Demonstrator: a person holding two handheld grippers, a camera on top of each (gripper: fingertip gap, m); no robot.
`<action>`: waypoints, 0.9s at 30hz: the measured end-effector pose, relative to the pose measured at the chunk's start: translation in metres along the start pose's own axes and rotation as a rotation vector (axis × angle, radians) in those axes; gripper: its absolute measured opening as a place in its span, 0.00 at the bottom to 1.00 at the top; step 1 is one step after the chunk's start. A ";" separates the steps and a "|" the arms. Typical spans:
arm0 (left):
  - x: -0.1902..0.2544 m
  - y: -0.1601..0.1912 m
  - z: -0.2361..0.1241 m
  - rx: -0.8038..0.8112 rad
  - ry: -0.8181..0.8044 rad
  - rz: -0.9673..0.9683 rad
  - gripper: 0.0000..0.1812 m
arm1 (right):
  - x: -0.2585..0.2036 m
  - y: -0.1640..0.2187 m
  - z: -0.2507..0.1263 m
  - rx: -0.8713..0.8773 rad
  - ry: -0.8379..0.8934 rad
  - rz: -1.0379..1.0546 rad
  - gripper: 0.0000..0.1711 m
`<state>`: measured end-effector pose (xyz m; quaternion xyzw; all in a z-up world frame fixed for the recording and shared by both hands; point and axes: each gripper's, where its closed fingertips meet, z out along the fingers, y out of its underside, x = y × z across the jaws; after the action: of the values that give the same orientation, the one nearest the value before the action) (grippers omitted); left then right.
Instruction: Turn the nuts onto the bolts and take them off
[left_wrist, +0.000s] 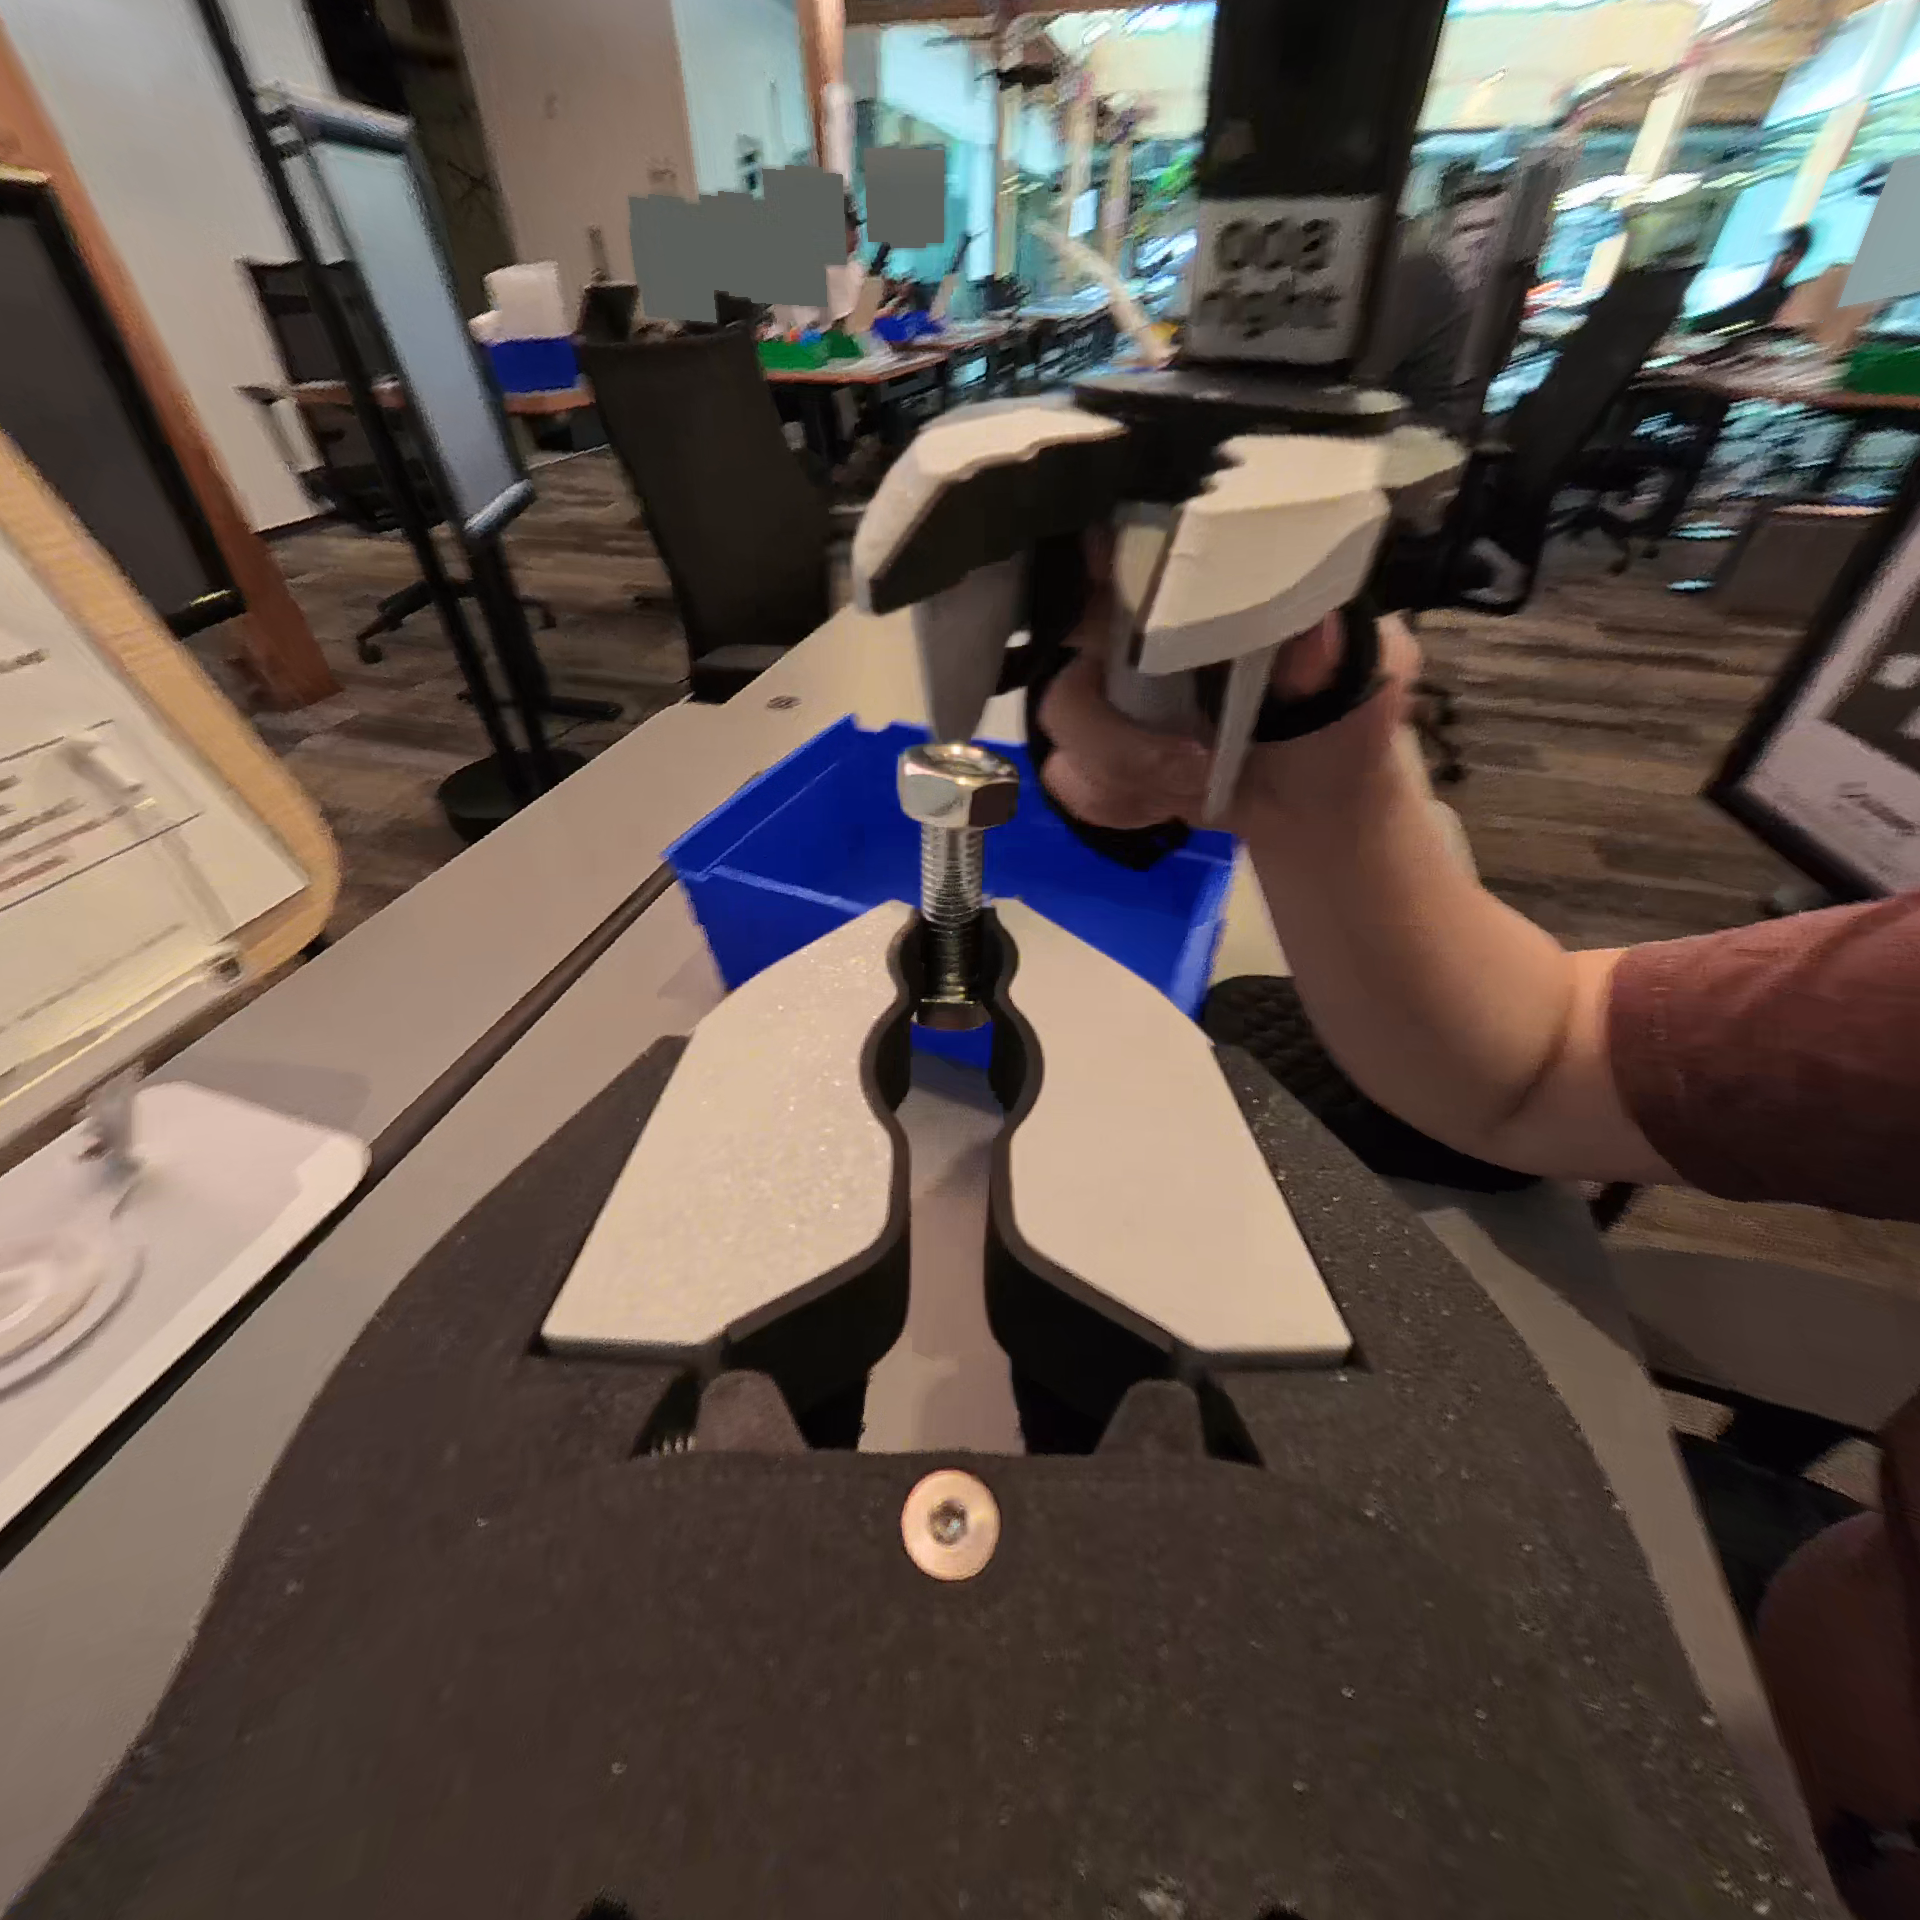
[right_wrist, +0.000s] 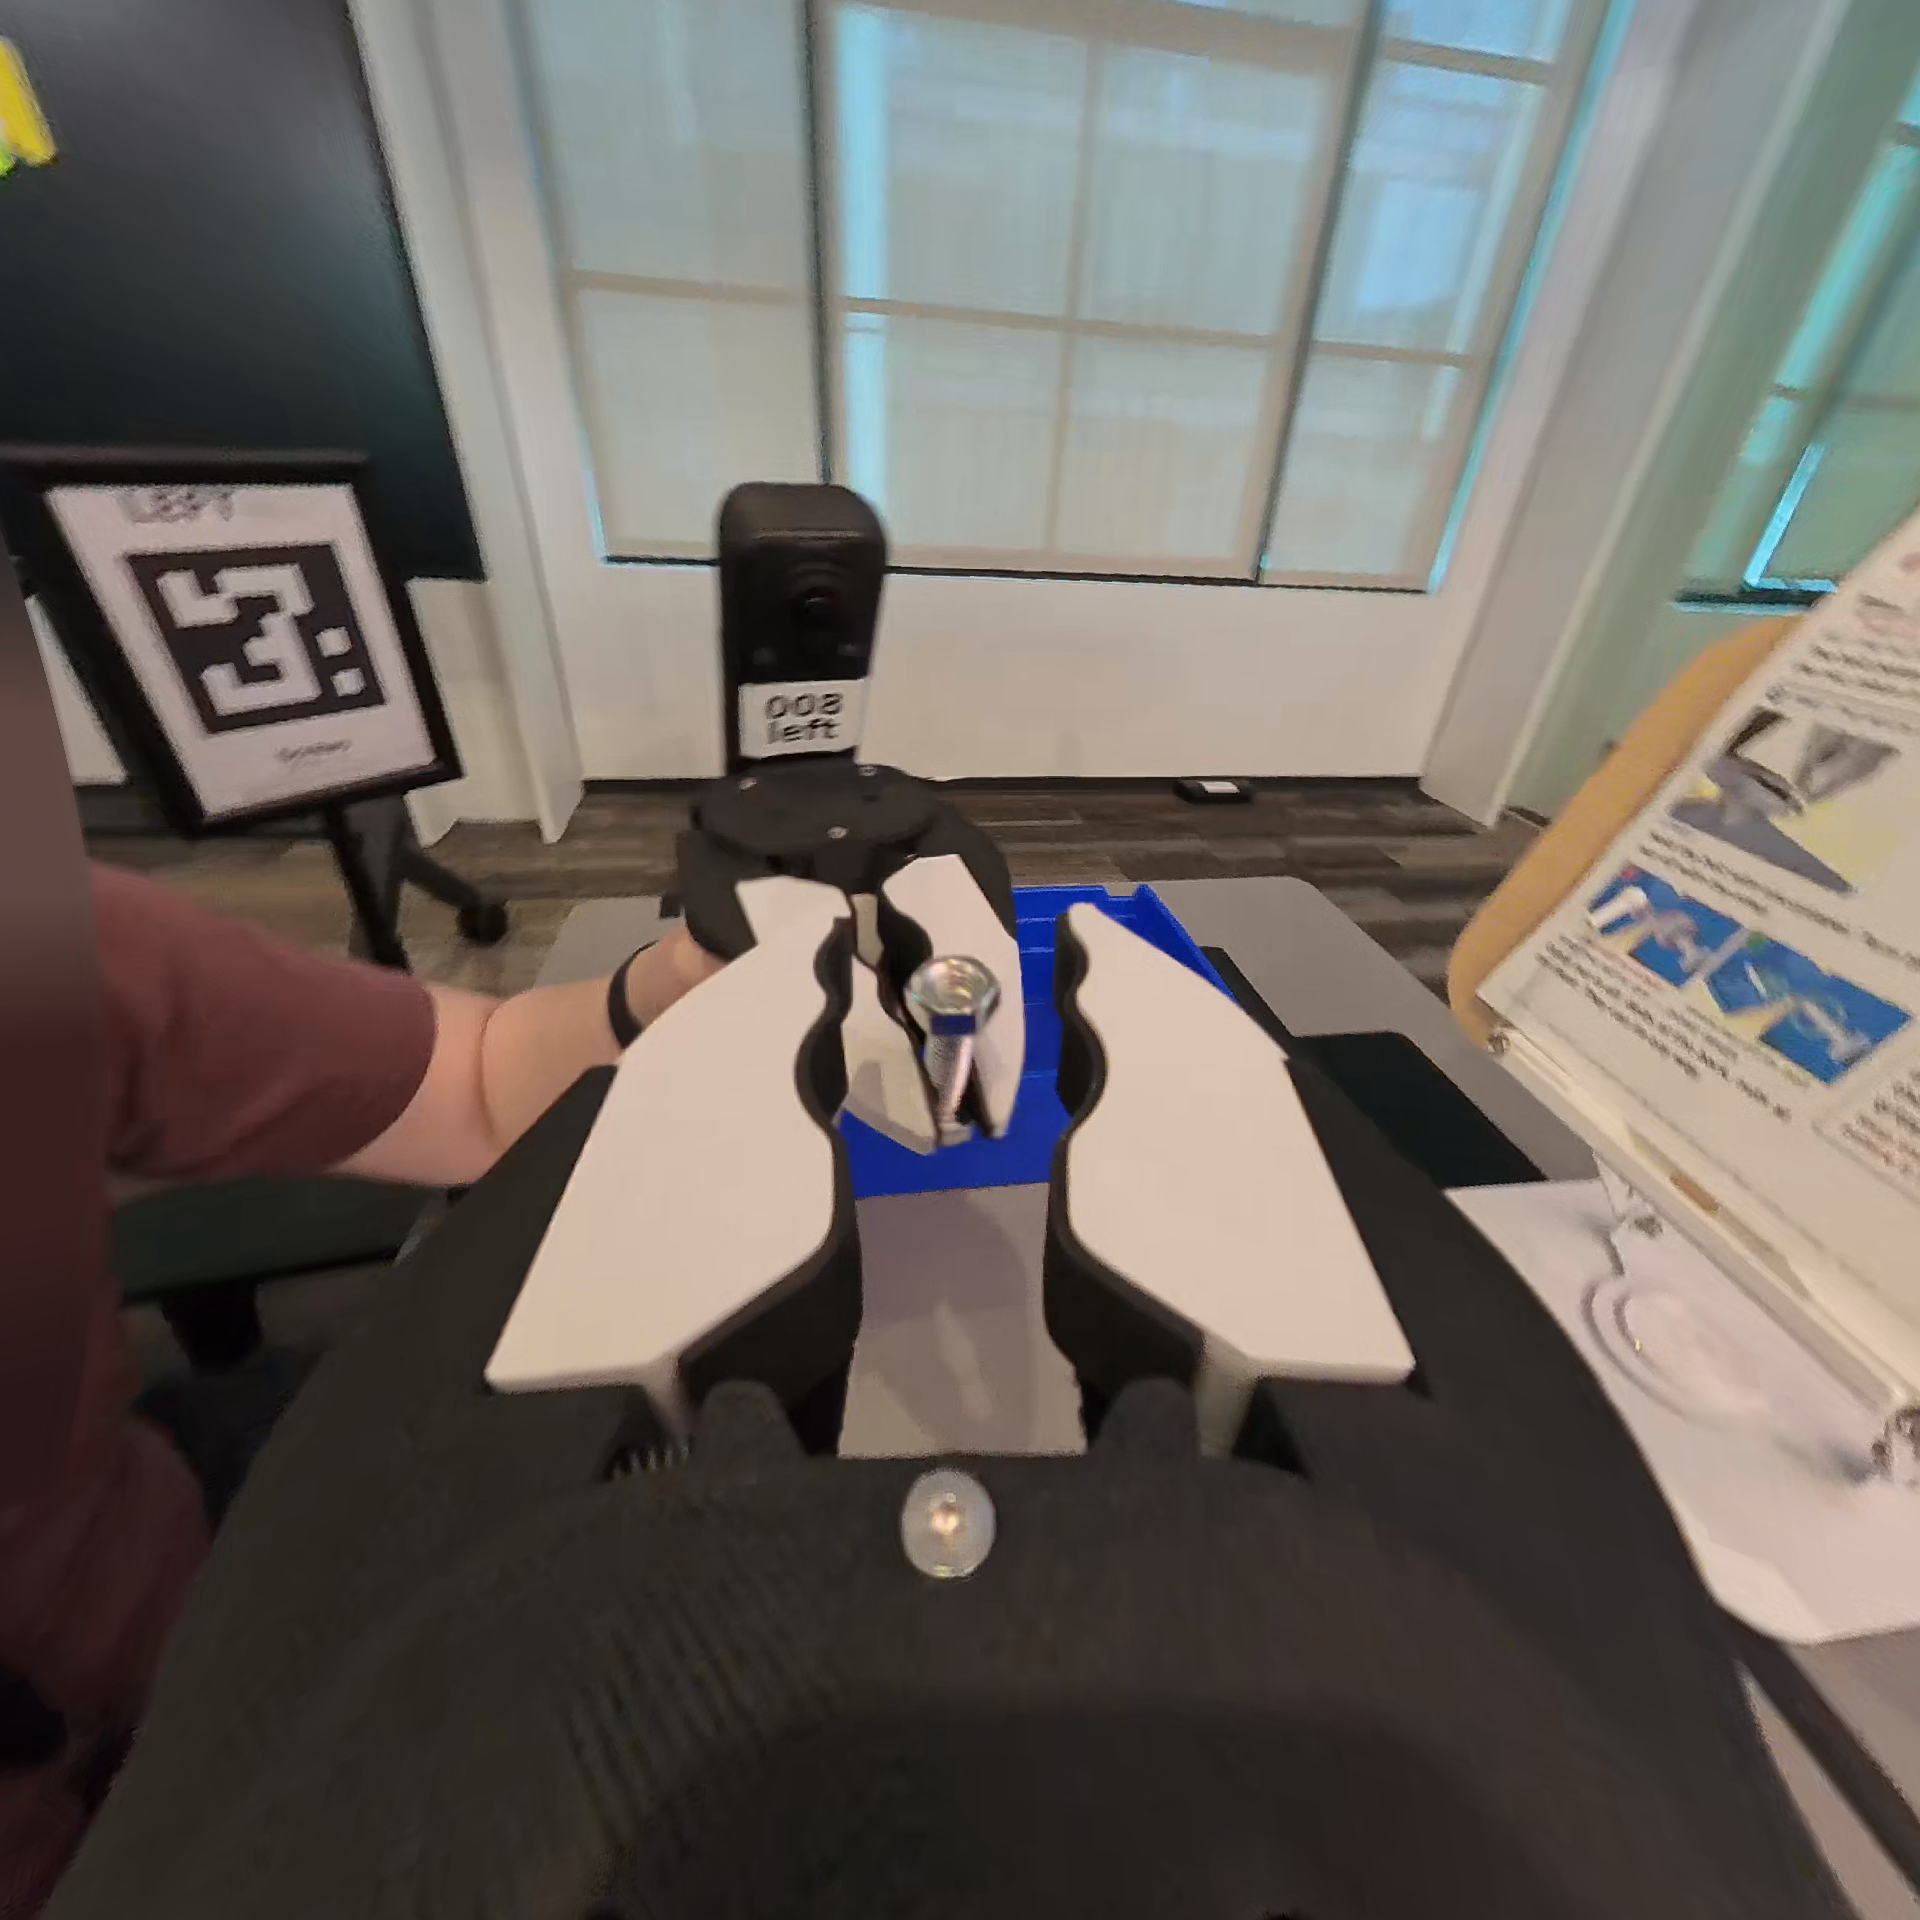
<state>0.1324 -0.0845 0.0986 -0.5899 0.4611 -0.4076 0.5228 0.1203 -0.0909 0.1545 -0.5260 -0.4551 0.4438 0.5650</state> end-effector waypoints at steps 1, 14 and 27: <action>0.009 -0.004 -0.001 0.019 0.065 -0.004 0.05 | -0.005 -0.001 -0.003 -0.003 -0.036 -0.038 0.22; 0.057 -0.018 -0.007 0.086 0.305 0.053 0.05 | -0.051 -0.001 -0.005 0.031 -0.292 -0.158 0.17; 0.054 -0.019 -0.009 0.079 0.270 0.073 0.05 | -0.047 0.003 -0.001 -0.007 -0.271 -0.095 0.11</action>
<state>0.1391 -0.1385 0.1185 -0.4912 0.5320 -0.4818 0.4935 0.1122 -0.1366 0.1493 -0.4413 -0.5531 0.4820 0.5168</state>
